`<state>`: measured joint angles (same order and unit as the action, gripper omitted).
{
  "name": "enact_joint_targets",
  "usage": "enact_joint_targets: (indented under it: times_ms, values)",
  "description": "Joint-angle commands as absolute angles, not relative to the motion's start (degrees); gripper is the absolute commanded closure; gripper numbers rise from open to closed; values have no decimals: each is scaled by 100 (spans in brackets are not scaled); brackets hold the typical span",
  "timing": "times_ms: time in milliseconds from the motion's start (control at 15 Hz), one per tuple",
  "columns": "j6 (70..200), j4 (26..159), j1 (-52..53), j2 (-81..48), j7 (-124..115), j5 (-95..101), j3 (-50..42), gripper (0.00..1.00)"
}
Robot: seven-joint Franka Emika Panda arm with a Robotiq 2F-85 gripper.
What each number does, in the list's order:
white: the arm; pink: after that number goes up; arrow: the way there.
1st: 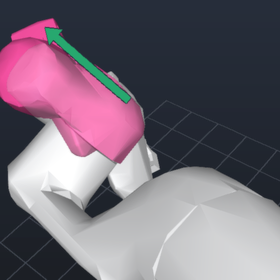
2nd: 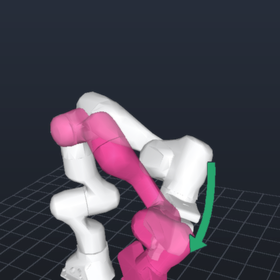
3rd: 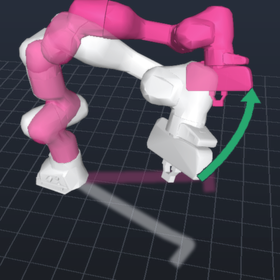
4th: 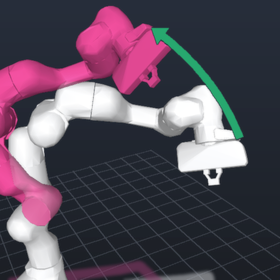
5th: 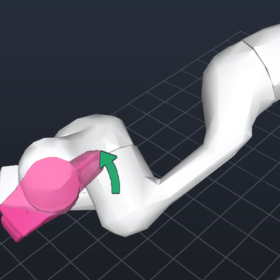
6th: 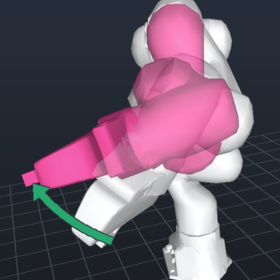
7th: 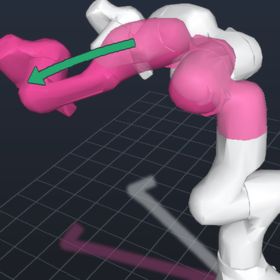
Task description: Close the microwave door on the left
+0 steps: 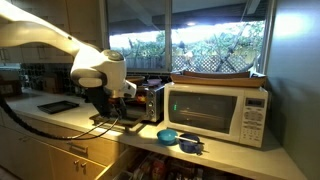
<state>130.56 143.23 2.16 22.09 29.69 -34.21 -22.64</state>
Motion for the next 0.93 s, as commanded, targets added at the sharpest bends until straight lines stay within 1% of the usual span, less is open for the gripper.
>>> enact_joint_targets:
  times_ms: [0, 133, 267, 400, 467, 667, 867]
  values:
    - [12464, 13999, 269, 1344, 4477, -4307, -2819, 0]
    - [11978, 13760, -23, 848, 4965, -4300, -2801, 0]
    - [11862, 13486, -301, 401, 5316, -4351, -2625, 0]
    - [11716, 13222, -506, 185, 5416, -4755, -2435, 0]
    - [11942, 13582, -656, 540, 5226, -4468, -2262, 0]
    - [11863, 13286, -751, 248, 5274, -4627, -2124, 0]
    - [11555, 13066, -893, -226, 5849, -5475, -1964, 0]
